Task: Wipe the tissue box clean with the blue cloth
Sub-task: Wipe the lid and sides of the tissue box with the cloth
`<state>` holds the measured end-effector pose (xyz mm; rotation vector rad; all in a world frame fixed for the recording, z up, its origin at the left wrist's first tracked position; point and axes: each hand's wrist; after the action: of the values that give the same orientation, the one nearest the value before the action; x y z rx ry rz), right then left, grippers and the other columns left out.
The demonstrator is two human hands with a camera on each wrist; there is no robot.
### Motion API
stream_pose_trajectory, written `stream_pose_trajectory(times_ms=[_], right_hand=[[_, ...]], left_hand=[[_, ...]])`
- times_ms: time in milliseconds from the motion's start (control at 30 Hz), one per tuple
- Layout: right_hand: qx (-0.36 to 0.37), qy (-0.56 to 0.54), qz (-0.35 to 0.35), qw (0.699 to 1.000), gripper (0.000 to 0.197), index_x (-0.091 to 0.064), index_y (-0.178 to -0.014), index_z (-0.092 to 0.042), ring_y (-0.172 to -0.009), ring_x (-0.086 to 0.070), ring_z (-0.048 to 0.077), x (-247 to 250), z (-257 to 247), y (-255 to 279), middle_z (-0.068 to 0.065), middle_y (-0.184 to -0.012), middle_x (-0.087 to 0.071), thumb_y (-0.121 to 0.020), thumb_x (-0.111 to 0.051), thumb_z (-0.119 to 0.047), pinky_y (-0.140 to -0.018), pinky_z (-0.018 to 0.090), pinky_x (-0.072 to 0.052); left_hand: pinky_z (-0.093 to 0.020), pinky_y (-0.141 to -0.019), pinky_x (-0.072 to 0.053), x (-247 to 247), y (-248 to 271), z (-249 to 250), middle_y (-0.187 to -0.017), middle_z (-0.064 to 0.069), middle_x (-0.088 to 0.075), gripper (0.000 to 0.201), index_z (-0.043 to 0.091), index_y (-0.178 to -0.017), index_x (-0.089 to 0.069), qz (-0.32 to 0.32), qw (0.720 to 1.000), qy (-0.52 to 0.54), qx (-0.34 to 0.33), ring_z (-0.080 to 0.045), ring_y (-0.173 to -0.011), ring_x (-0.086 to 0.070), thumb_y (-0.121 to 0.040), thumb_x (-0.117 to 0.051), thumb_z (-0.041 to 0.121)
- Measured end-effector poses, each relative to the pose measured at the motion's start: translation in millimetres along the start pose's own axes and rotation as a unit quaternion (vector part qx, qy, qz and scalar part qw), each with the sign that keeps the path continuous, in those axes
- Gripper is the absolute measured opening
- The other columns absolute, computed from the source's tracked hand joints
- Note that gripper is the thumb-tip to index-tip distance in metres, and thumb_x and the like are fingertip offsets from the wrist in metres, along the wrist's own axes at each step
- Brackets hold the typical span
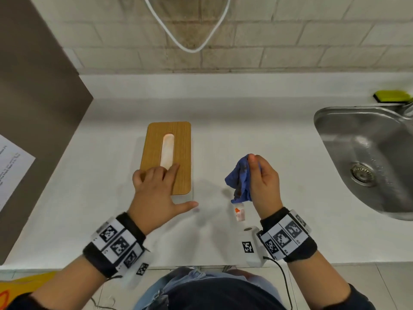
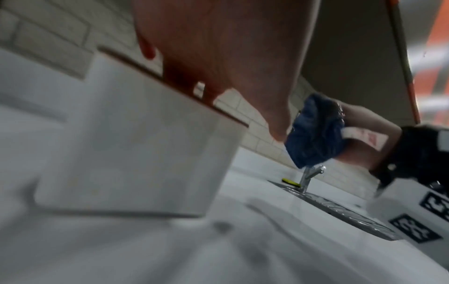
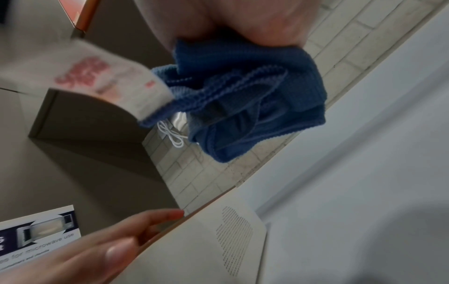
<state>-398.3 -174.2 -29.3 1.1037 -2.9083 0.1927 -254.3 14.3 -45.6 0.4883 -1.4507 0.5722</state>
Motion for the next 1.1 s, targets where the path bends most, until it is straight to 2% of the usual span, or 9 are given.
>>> stream_pose_trajectory(times_ms=[100, 200, 367, 500, 600, 700, 833, 967, 1100], right_hand=[[0.0, 0.015, -0.014, 1.0, 0.037, -0.054, -0.065, -0.027, -0.052, -0.06, 0.02, -6.9, 1.5, -0.8, -0.001, -0.047, -0.056, -0.09, -0.045, -0.053, -0.053, 0.033, -0.055], [-0.011, -0.025, -0.017, 0.999, 0.035, -0.053, -0.066, -0.024, -0.044, -0.057, 0.016, -15.0, 1.0, -1.0, -0.001, -0.042, -0.055, -0.095, -0.043, -0.041, -0.042, 0.023, -0.05], [0.018, -0.012, -0.022, 1.0, 0.031, -0.052, -0.069, -0.036, -0.06, -0.063, 0.035, -53.9, 1.0, -7.6, 0.002, -0.059, -0.059, -0.088, -0.038, -0.056, -0.058, 0.048, -0.057], [0.024, -0.08, -0.076, 0.994, 0.029, -0.053, -0.076, -0.023, -0.061, -0.063, 0.003, -101.0, -9.8, -3.0, -0.01, -0.06, -0.062, -0.097, -0.04, -0.039, -0.055, 0.021, -0.052], [0.031, -0.11, -0.118, 0.986, 0.029, -0.057, -0.086, -0.024, -0.08, -0.066, 0.0, -129.8, -9.9, 9.2, -0.005, -0.075, -0.068, -0.095, -0.041, -0.046, -0.071, 0.028, -0.056], [0.083, -0.091, -0.166, 0.978, 0.032, -0.062, -0.089, -0.035, -0.113, -0.058, 0.015, -139.0, -4.7, 14.3, 0.01, -0.103, -0.069, -0.091, -0.038, -0.057, -0.096, 0.041, -0.047], [0.228, 0.015, -0.297, 0.927, 0.063, -0.068, -0.09, -0.002, -0.112, -0.055, 0.022, -132.9, 1.0, 9.2, 0.016, -0.105, -0.068, -0.093, -0.029, -0.053, -0.099, 0.023, -0.037], [0.332, 0.155, -0.394, 0.843, 0.063, -0.067, -0.078, -0.001, -0.101, -0.059, 0.027, -111.7, 11.4, -0.5, 0.016, -0.089, -0.07, -0.095, -0.027, -0.047, -0.092, 0.029, -0.039], [0.317, 0.226, -0.359, 0.848, 0.052, -0.067, -0.076, -0.004, -0.088, -0.066, 0.027, -82.0, 21.7, 0.3, 0.012, -0.083, -0.071, -0.094, -0.036, -0.043, -0.078, 0.021, -0.04]], left_hand=[[-0.038, -0.078, -0.023, -11.2, -2.9, 12.5, -0.092, -0.006, -0.058, 0.085, 0.022, -0.13, -0.045, 0.015, 0.999, 0.002, 0.031, -0.028, -0.09, -0.053, -0.073, -0.023, 0.081], [-0.035, -0.075, -0.022, -12.6, -5.3, 2.8, -0.091, -0.008, -0.058, 0.084, 0.018, -0.132, -0.045, 0.022, 0.999, 0.032, 0.015, -0.03, -0.089, -0.054, -0.079, -0.014, 0.076], [-0.027, -0.084, -0.016, 12.4, -9.4, -29.5, -0.105, 0.005, -0.046, 0.067, 0.035, -0.141, -0.025, 0.067, 0.959, 0.273, 0.016, -0.01, -0.099, -0.035, -0.079, -0.028, 0.062], [-0.047, -0.104, -0.028, 18.8, -15.4, -53.9, -0.105, -0.006, -0.053, 0.051, 0.046, -0.132, -0.028, 0.064, 0.914, 0.399, 0.021, -0.014, -0.103, -0.045, -0.081, -0.029, 0.055], [-0.051, -0.11, -0.026, 17.8, -18.1, -66.5, -0.117, -0.012, -0.054, 0.045, 0.054, -0.128, -0.03, 0.044, 0.894, 0.445, 0.038, -0.022, -0.118, -0.045, -0.083, -0.029, 0.055], [-0.04, -0.111, -0.029, 20.0, -15.9, -70.7, -0.116, -0.013, -0.054, 0.05, 0.044, -0.132, -0.033, 0.037, 0.881, 0.471, 0.025, -0.019, -0.116, -0.047, -0.083, -0.03, 0.054], [-0.004, -0.094, -0.032, 20.8, -12.8, -76.0, -0.112, -0.012, -0.054, 0.053, 0.034, -0.133, -0.035, 0.041, 0.867, 0.497, 0.006, 0.006, -0.104, -0.049, -0.082, -0.033, 0.049], [-0.002, -0.09, -0.034, 16.4, -14.1, -82.4, -0.115, -0.012, -0.053, 0.058, 0.032, -0.135, -0.035, 0.032, 0.863, 0.504, 0.007, 0.004, -0.104, -0.05, -0.081, -0.036, 0.051], [-0.006, -0.086, -0.036, 10.6, -21.9, -82.2, -0.1, -0.008, -0.052, 0.05, 0.053, -0.131, -0.031, 0.039, 0.881, 0.471, 0.001, -0.01, -0.096, -0.049, -0.081, -0.037, 0.052]])
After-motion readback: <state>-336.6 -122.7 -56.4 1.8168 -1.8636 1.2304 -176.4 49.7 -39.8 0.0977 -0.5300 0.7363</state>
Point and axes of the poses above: each hand's wrist, its own y-axis away from the middle knuckle, its own x-axis out of the back of the hand, z = x × y
